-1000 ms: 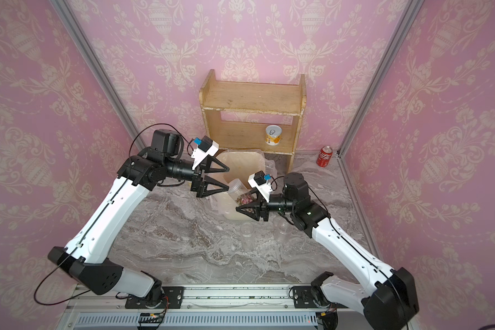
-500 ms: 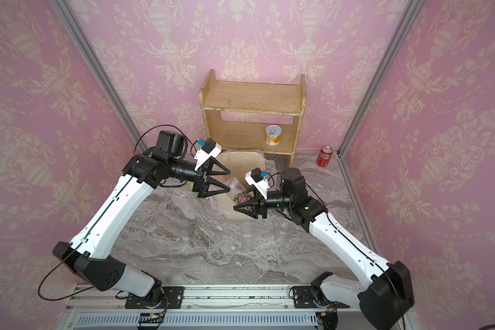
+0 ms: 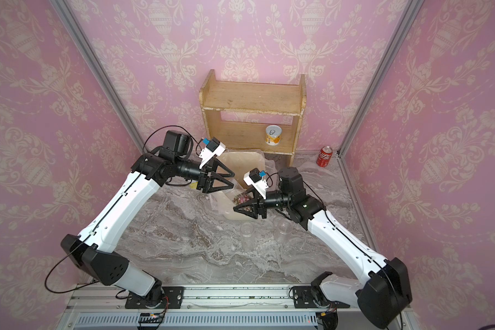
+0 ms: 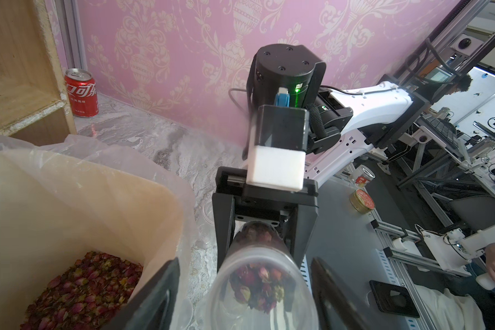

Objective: Empty the moldy dried flower tea in the jars
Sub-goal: Unscrew the lid from the jar.

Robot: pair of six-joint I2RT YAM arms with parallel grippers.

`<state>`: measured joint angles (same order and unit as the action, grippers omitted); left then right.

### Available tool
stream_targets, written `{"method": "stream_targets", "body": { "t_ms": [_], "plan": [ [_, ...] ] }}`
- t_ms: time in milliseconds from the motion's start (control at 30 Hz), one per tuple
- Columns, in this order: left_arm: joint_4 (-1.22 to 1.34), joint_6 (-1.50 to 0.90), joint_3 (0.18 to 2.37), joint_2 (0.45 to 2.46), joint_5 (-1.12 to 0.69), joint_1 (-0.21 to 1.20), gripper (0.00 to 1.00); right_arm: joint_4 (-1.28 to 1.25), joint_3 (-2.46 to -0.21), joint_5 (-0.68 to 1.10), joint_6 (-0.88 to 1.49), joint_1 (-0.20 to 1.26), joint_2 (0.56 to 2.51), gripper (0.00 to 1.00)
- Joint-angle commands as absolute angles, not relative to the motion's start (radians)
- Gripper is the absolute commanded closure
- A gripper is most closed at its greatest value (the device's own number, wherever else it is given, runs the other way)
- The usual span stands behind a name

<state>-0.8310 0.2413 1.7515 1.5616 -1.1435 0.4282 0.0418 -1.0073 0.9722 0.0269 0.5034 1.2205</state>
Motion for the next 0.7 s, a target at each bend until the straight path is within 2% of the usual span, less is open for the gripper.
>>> {"method": "stream_targets", "body": {
  "t_ms": [0, 67, 133, 333, 433, 533, 567, 600, 667],
  "plan": [
    [-0.834, 0.226, 1.73, 1.551, -1.157, 0.437, 0.25, 0.042, -1.045, 0.979, 0.005, 0.501, 1.213, 0.93],
    [-0.849, 0.242, 1.723, 1.544, -1.155, 0.437, 0.2, 0.042, -1.045, 0.972, 0.002, 0.502, 1.21, 0.93],
    [-0.869, 0.258, 1.719, 1.539, -1.148, 0.437, 0.2, 0.042, -1.043, 0.964, 0.0, 0.502, 1.206, 0.93],
    [-0.853, 0.248, 1.696, 1.524, -1.127, 0.437, 0.4, 0.043, -1.045, 0.963, 0.004, 0.502, 1.201, 0.93],
    [-0.778, 0.166, 1.673, 1.515, -1.101, 0.437, 0.55, 0.05, -1.044, 0.951, -0.003, 0.502, 1.198, 0.93],
    [-0.715, 0.011, 1.68, 1.523, -1.021, 0.439, 0.56, 0.092, -1.047, 0.886, -0.048, 0.503, 1.185, 0.93],
    [-0.704, -0.052, 1.693, 1.53, -0.976, 0.441, 0.58, 0.11, -1.048, 0.847, -0.073, 0.506, 1.181, 0.93],
    [-0.697, -0.139, 1.715, 1.541, -0.92, 0.446, 0.64, 0.132, -1.051, 0.787, -0.107, 0.515, 1.174, 0.93],
    [-0.71, -0.274, 1.768, 1.566, -0.859, 0.456, 0.66, 0.146, -1.049, 0.669, -0.171, 0.535, 1.16, 0.94]
  ]
}}
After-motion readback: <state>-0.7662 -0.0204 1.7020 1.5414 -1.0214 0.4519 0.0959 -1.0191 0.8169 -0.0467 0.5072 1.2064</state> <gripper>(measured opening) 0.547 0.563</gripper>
